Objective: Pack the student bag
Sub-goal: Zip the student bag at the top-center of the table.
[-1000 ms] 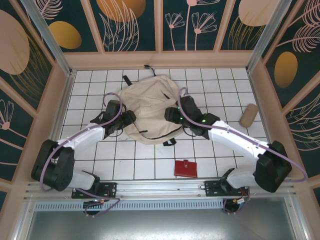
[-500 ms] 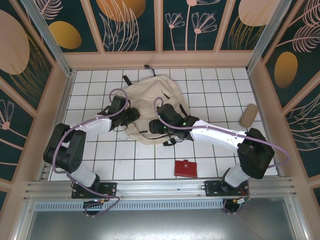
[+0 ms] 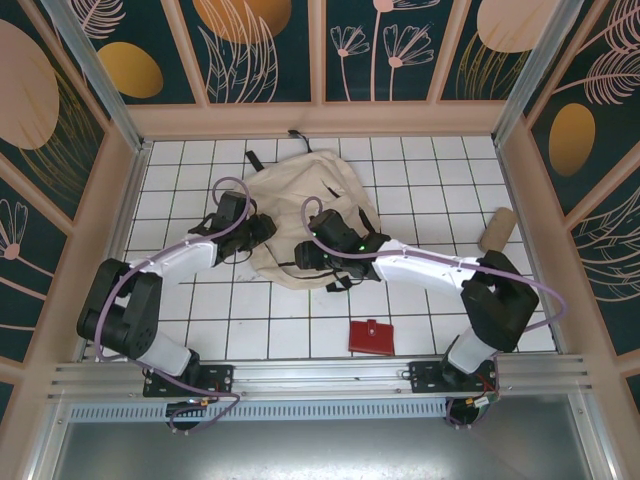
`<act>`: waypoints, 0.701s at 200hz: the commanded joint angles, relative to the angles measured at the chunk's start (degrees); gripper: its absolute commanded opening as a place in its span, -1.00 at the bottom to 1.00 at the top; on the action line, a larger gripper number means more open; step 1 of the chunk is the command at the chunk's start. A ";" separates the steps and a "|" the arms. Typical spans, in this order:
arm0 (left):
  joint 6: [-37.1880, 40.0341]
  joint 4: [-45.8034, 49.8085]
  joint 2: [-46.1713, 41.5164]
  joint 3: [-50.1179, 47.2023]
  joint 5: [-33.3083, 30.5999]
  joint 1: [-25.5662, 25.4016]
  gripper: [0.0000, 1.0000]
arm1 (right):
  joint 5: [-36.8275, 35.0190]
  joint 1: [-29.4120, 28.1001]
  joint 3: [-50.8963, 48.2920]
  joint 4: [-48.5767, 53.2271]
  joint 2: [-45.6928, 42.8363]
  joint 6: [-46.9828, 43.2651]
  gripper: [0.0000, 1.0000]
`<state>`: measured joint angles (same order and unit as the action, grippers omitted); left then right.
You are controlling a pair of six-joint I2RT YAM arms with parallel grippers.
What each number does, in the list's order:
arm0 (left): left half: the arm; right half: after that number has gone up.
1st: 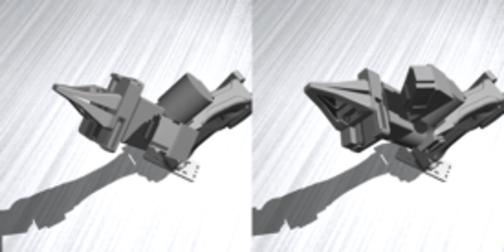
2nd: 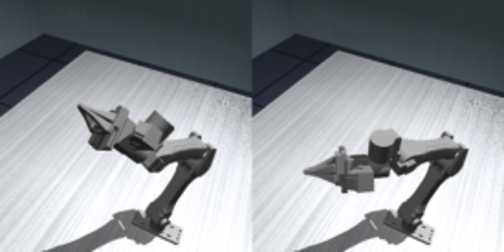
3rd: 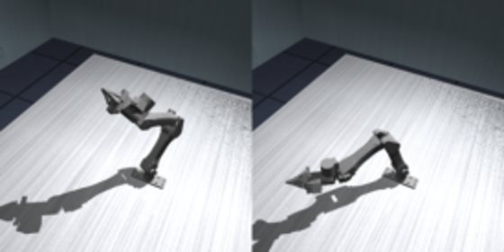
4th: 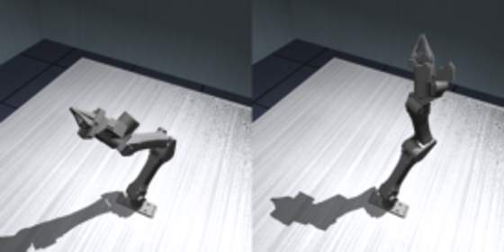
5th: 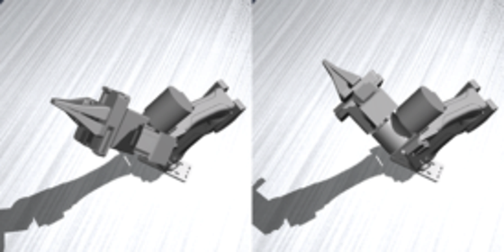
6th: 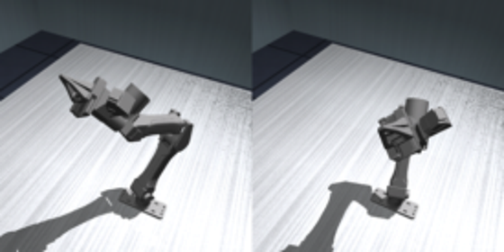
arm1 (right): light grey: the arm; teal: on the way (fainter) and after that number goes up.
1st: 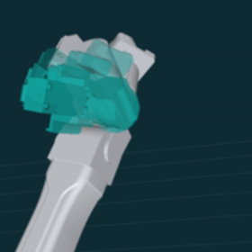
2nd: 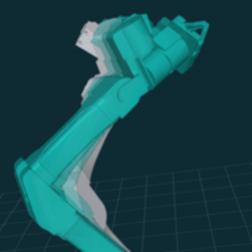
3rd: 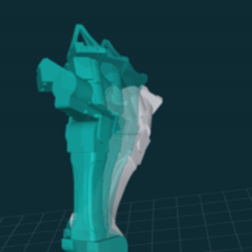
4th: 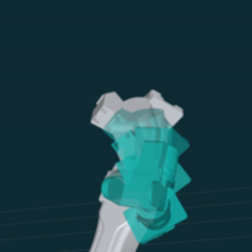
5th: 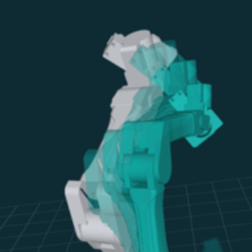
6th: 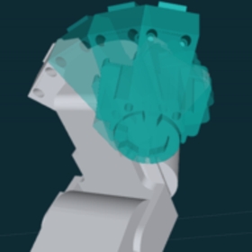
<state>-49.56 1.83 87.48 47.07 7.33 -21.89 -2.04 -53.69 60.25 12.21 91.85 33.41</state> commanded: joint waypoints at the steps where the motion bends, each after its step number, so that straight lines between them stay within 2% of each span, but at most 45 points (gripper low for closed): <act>1: 1.04 1.60 -0.87 -0.88 1.88 0.25 -0.16 | 0.72 -0.45 0.39 -1.13 1.27 0.78 0.10; 81: 0.58 -0.09 4.70 -1.52 4.43 0.27 -0.13 | 0.37 -0.45 1.27 -0.64 2.63 1.26 0.09; 93: 0.56 -0.80 4.99 -1.40 4.97 0.27 -0.23 | 0.46 -0.41 1.45 -0.69 2.72 1.31 0.09; 123: 0.34 -1.74 4.49 -0.67 4.93 0.22 -0.77 | 0.57 -0.45 1.70 -0.56 2.85 1.31 0.09; 140: 0.30 -1.65 3.02 -0.19 4.81 0.27 -0.95 | 0.90 -0.45 1.80 -0.43 2.72 1.22 0.09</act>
<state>-49.52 0.82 91.88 45.98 11.57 -21.89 -1.78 -53.69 60.29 12.19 93.82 33.78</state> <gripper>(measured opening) 0.069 0.545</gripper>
